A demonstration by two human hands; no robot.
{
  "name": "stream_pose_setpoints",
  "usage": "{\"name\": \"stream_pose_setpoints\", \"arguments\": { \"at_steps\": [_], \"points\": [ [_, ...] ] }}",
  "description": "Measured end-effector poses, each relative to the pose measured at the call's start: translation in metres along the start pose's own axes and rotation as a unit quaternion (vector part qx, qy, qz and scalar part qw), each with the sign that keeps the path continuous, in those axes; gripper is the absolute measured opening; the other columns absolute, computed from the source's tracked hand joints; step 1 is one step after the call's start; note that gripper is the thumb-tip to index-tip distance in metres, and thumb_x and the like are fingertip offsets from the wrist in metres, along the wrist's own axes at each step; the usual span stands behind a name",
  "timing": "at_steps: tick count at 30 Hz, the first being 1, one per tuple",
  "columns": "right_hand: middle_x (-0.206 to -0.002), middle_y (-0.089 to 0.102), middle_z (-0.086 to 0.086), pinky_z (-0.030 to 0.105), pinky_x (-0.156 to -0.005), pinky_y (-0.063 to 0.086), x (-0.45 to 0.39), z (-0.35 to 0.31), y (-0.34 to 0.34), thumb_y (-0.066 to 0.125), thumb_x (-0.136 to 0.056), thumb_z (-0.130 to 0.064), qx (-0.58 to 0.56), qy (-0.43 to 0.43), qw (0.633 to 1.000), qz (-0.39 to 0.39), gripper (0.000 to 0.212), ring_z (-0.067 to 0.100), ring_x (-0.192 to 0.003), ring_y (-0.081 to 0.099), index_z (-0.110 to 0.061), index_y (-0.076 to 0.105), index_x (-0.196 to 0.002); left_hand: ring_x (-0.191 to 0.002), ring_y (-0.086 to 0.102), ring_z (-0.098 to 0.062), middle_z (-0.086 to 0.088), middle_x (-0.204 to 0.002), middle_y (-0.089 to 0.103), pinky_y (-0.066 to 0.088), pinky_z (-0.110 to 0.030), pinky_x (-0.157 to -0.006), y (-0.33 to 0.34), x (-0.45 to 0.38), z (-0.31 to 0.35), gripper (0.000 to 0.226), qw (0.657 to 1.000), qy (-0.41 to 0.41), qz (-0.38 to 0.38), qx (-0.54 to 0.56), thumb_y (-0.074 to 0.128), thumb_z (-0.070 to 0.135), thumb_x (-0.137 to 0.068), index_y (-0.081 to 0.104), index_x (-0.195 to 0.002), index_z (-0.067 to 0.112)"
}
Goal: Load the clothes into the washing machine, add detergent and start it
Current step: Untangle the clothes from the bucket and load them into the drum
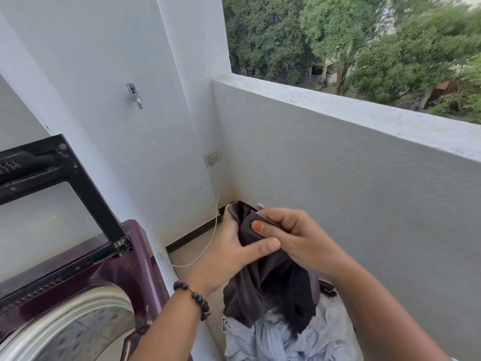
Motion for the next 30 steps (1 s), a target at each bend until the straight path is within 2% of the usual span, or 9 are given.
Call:
{"name": "stream_pose_setpoints", "arguments": {
  "at_steps": [2,6,10,14,17,19,23,26,30],
  "points": [
    [-0.086,0.067,0.017,0.029,-0.077,0.049,-0.002,-0.005,0.003,0.055,-0.097,-0.008,0.014,-0.002,1.0,-0.014,0.017,0.015,-0.083,0.06,0.001,0.069,-0.1,-0.11,0.064,-0.006,-0.001,-0.118,0.064,0.051,-0.02,-0.088,0.006,-0.002,0.004,0.074,1.0,0.006,-0.029,-0.01,0.085,0.028,-0.065,0.044,-0.125,0.017],
    [-0.078,0.066,0.005,0.027,-0.068,0.048,-0.002,-0.008,-0.008,0.065,-0.091,-0.018,0.014,-0.004,1.0,0.016,0.007,0.016,-0.074,0.059,-0.012,0.069,-0.092,-0.108,0.066,-0.016,0.002,-0.111,0.071,0.052,-0.042,-0.097,-0.004,-0.006,0.017,0.05,0.993,0.036,-0.014,-0.109,0.083,0.041,-0.07,0.061,-0.113,0.026],
    [-0.074,0.053,0.015,0.027,-0.058,0.038,-0.003,0.012,-0.027,0.069,-0.085,-0.025,-0.041,0.02,0.997,0.059,0.015,0.024,-0.069,0.044,-0.011,0.062,-0.087,-0.081,0.063,-0.005,0.006,-0.084,0.069,0.049,-0.026,-0.075,-0.006,-0.004,0.032,0.013,0.984,0.078,0.007,-0.161,0.071,0.037,-0.086,0.069,-0.093,0.025],
    [-0.068,0.061,0.002,0.019,-0.059,0.045,0.003,0.043,-0.027,0.062,-0.094,-0.012,-0.02,0.056,0.998,0.032,0.014,0.011,-0.064,0.055,-0.006,0.059,-0.081,-0.068,0.061,-0.006,0.011,-0.068,0.065,0.049,-0.025,-0.068,-0.029,0.001,0.048,0.02,0.986,0.085,0.115,-0.081,0.063,0.041,-0.085,0.066,-0.078,0.022],
    [-0.088,0.069,0.02,0.045,-0.078,0.052,0.012,0.091,-0.033,0.062,-0.091,-0.033,0.075,0.123,0.989,0.016,0.025,0.032,-0.078,0.065,-0.008,0.065,-0.094,-0.065,0.059,-0.02,0.003,-0.065,0.063,0.049,-0.042,-0.071,-0.056,0.004,0.057,0.024,0.977,0.072,0.2,0.015,0.066,0.046,-0.081,0.066,-0.065,0.028],
    [-0.095,0.07,0.019,0.055,-0.085,0.051,0.022,0.12,-0.044,0.059,-0.086,-0.043,0.15,0.151,0.977,0.017,0.03,0.042,-0.088,0.066,-0.016,0.068,-0.096,-0.064,0.06,-0.017,0.005,-0.064,0.063,0.05,-0.037,-0.071,-0.071,0.008,0.072,0.023,0.964,0.096,0.238,0.075,0.062,0.039,-0.082,0.064,-0.066,0.024],
    [-0.069,0.059,0.0,0.04,-0.068,0.042,0.035,0.141,-0.075,0.065,-0.088,-0.038,0.155,0.168,0.968,0.107,0.03,0.017,-0.065,0.054,-0.01,0.063,-0.078,-0.061,0.065,0.0,0.013,-0.063,0.068,0.053,-0.017,-0.062,-0.085,0.015,0.086,0.023,0.945,0.127,0.255,0.16,0.048,0.019,-0.1,0.059,-0.08,0.014],
    [-0.075,0.063,-0.004,0.032,-0.07,0.044,0.03,0.099,-0.079,0.059,-0.096,-0.017,0.088,0.103,0.976,0.17,0.02,0.008,-0.073,0.055,-0.005,0.069,-0.083,-0.074,0.068,-0.003,0.006,-0.079,0.072,0.054,-0.017,-0.069,-0.077,0.015,0.073,0.024,0.96,0.098,0.219,0.143,0.049,0.03,-0.092,0.063,-0.09,0.01],
    [-0.085,0.075,-0.009,0.015,-0.076,0.05,0.01,0.022,-0.046,0.052,-0.097,0.0,0.023,0.014,0.99,0.136,0.027,0.002,-0.081,0.066,-0.017,0.073,-0.09,-0.1,0.068,-0.006,-0.004,-0.11,0.072,0.055,-0.021,-0.082,-0.055,0.011,0.043,0.035,0.977,0.037,0.174,0.118,0.043,0.033,-0.097,0.067,-0.109,0.011]
  ]
}}
Point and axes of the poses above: each hand's wrist, its own x-axis away from the middle knuckle, its own y-axis out of the palm, z = x × y, the point moved 10 cm from there along -x, towards the middle knuckle
